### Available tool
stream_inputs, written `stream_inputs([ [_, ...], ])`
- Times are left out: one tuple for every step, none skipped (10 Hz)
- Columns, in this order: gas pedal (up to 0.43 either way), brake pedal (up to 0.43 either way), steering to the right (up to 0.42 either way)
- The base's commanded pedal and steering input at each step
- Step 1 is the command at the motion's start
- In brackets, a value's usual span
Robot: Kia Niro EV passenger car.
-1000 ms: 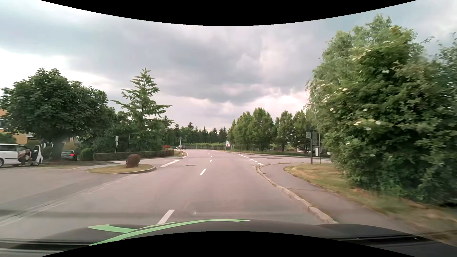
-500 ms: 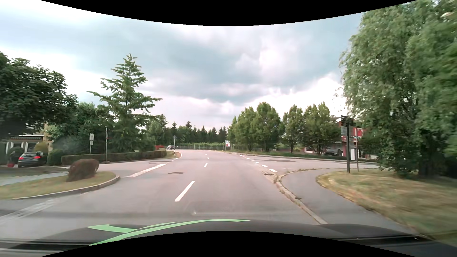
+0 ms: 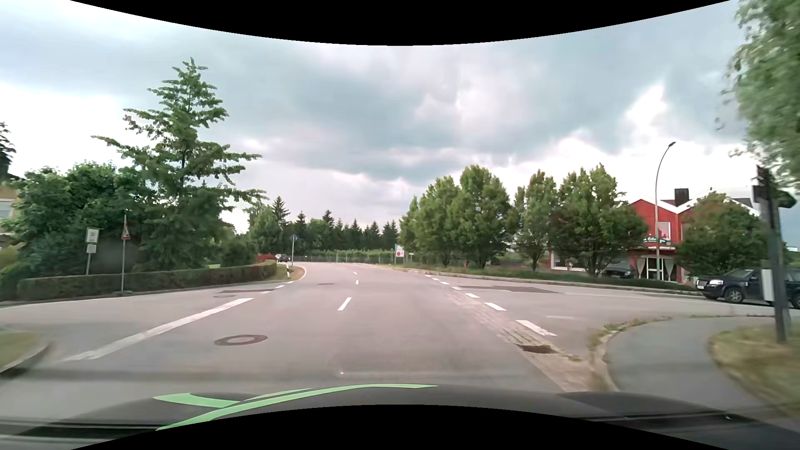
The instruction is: Follow the waypoints while adhering to traffic rules and regulations
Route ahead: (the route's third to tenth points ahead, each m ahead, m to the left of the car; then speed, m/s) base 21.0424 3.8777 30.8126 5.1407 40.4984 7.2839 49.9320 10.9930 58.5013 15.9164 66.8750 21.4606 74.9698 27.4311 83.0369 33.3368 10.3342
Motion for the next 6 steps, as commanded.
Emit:
stream_inputs([
  [0.059,0.0,-0.008],
  [0.0,0.0,-0.009],
  [0.0,0.0,-0.01],
  [0.0,0.0,-0.011],
  [0.0,0.0,-0.012],
  [0.0,0.0,-0.015],
])
